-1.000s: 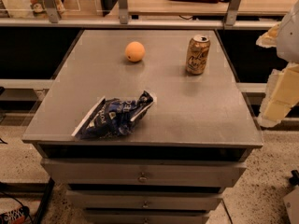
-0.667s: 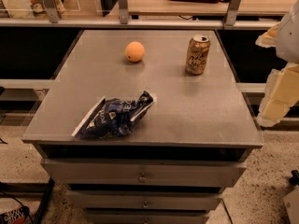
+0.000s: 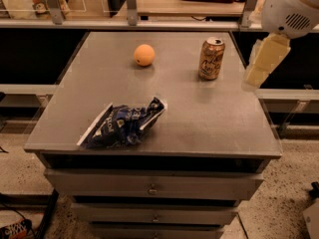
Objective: Move orange can near blue chip bag
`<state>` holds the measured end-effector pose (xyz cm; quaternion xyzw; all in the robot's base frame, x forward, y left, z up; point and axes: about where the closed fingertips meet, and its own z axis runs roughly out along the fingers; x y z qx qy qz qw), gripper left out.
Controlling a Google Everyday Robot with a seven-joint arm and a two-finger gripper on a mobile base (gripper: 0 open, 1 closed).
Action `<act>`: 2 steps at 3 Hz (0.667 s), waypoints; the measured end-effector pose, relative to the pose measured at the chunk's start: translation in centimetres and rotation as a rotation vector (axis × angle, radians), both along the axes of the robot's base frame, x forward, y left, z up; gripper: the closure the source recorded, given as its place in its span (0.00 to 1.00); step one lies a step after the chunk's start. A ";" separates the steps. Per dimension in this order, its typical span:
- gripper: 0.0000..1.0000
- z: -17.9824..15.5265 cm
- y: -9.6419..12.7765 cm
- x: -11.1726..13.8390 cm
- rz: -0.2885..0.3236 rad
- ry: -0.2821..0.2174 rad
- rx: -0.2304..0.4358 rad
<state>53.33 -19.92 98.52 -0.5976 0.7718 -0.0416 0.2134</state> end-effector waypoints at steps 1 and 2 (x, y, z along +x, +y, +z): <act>0.00 1.4 0.5 7.1 -0.032 -0.089 0.091; 0.00 1.3 0.5 7.1 -0.031 -0.086 0.090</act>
Offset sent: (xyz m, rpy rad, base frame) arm 0.0536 0.0047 0.0069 0.0680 -0.0591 -0.0251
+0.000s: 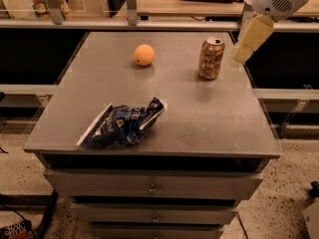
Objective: Move orange can near blue chip bag
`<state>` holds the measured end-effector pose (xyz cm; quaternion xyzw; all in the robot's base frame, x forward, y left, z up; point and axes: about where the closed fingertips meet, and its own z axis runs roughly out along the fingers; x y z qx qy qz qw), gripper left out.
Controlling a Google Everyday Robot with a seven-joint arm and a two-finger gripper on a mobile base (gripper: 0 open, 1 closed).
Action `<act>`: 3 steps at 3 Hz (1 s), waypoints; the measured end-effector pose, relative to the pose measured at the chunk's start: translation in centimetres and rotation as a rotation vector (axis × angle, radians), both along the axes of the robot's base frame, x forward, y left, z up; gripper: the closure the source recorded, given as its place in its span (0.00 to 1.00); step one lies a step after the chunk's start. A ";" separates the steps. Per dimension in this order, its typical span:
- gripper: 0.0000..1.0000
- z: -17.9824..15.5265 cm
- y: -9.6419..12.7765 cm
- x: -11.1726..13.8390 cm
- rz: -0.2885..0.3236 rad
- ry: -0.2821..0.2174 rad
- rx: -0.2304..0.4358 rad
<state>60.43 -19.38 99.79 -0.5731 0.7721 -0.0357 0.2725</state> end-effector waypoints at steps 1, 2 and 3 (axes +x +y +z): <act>0.00 -1.3 0.1 1.0 -0.025 -0.001 0.071; 0.00 -3.9 0.9 2.6 -0.055 -0.002 0.188; 0.00 -6.0 1.9 4.1 -0.066 -0.011 0.282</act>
Offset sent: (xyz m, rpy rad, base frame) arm 0.0504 0.0168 -0.0660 0.3574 -0.0306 -0.1011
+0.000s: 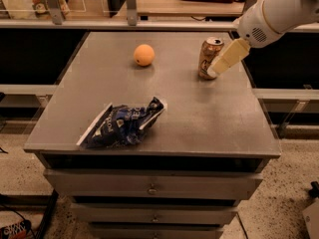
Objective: Move orange can near blue chip bag
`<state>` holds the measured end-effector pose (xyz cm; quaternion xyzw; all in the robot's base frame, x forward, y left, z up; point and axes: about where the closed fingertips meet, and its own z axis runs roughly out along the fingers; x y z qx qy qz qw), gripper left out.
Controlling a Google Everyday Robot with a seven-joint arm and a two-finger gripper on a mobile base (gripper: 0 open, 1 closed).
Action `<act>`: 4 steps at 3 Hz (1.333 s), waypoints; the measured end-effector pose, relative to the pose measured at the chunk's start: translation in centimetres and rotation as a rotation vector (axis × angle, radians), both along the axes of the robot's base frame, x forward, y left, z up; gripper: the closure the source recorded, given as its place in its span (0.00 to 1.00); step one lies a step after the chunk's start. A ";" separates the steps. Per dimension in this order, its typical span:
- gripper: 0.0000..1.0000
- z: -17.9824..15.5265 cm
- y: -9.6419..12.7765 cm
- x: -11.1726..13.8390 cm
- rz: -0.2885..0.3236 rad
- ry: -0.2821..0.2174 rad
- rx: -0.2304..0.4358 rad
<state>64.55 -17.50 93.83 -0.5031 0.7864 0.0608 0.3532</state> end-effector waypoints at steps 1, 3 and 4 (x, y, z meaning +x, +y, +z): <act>0.00 -1.5 0.2 1.6 -0.015 -0.011 0.065; 0.00 -3.3 -0.6 4.2 -0.065 -0.035 0.137; 0.00 -4.3 -0.6 5.2 -0.072 -0.036 0.161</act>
Offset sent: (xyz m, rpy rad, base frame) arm 0.0470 -0.0138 -0.0305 0.1482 -0.0527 -0.0844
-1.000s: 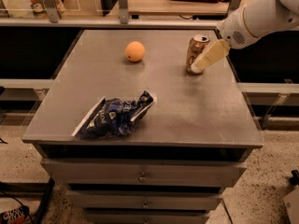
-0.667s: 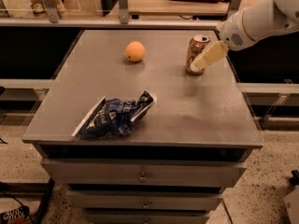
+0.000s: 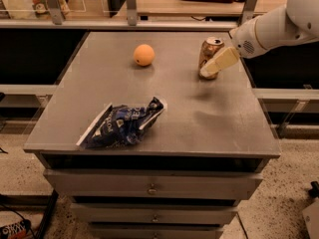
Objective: Move orange can near blue chip bag
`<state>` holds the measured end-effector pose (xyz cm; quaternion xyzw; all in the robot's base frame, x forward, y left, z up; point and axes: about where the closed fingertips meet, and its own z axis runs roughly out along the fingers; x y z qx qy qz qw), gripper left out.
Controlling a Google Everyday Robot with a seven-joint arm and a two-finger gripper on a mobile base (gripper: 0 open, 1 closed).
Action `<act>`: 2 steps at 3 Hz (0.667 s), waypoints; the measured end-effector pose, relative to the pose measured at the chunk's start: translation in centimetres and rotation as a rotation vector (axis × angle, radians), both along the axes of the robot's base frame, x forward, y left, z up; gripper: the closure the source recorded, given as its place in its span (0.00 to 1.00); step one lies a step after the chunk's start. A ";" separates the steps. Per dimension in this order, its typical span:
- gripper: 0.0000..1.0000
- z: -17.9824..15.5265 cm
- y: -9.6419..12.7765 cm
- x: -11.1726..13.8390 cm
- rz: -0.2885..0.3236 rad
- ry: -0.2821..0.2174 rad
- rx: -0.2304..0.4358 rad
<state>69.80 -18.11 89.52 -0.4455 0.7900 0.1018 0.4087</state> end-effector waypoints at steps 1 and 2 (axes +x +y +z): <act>0.00 -0.7 0.4 0.8 0.009 -0.001 0.027; 0.18 -1.2 1.1 1.5 0.021 0.000 0.051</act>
Offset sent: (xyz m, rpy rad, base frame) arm 0.0219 0.0129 -0.0143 0.0774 -0.0057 0.0266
